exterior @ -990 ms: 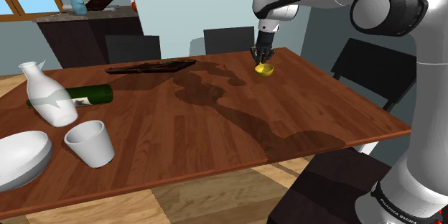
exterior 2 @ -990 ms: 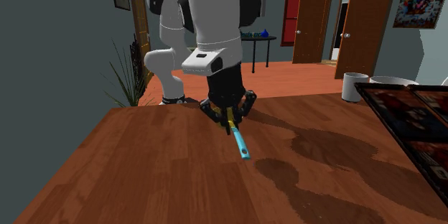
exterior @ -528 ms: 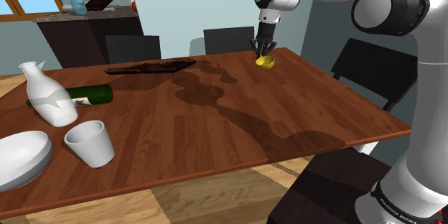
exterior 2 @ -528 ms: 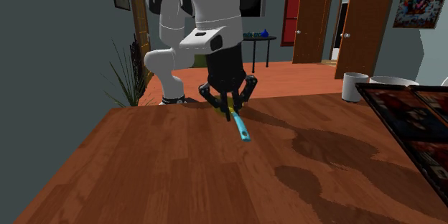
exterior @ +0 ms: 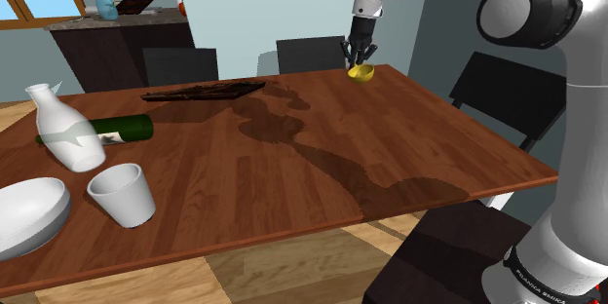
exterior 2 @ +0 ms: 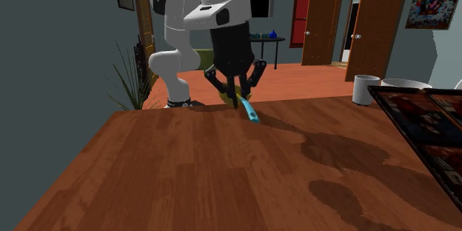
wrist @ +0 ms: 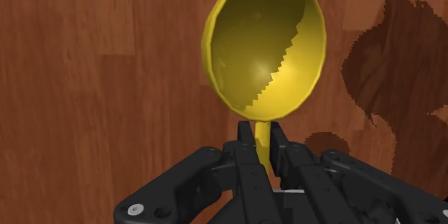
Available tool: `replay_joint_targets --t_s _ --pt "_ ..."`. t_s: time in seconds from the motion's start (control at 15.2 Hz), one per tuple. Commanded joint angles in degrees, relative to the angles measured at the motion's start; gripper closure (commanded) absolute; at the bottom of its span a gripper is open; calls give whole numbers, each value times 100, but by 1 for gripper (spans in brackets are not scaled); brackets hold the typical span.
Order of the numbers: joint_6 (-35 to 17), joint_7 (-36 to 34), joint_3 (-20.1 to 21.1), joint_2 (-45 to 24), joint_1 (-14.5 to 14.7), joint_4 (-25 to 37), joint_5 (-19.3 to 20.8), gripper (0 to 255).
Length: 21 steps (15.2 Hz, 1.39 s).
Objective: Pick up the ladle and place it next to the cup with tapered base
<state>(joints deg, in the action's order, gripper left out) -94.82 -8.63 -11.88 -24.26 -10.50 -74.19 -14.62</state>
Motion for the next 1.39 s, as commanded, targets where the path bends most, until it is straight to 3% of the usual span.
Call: replay_joint_targets --t_s 0.0,0.2,0.73,1.32 --pt "158 -29 -1 -5 -11 164 2 255" --pt "359 -62 -1 -41 -32 403 -2 255" --pt "-209 -948 262 740 748 -758 177 255" --pt "-602 -2040 661 1118 1503 -1314 308 255"
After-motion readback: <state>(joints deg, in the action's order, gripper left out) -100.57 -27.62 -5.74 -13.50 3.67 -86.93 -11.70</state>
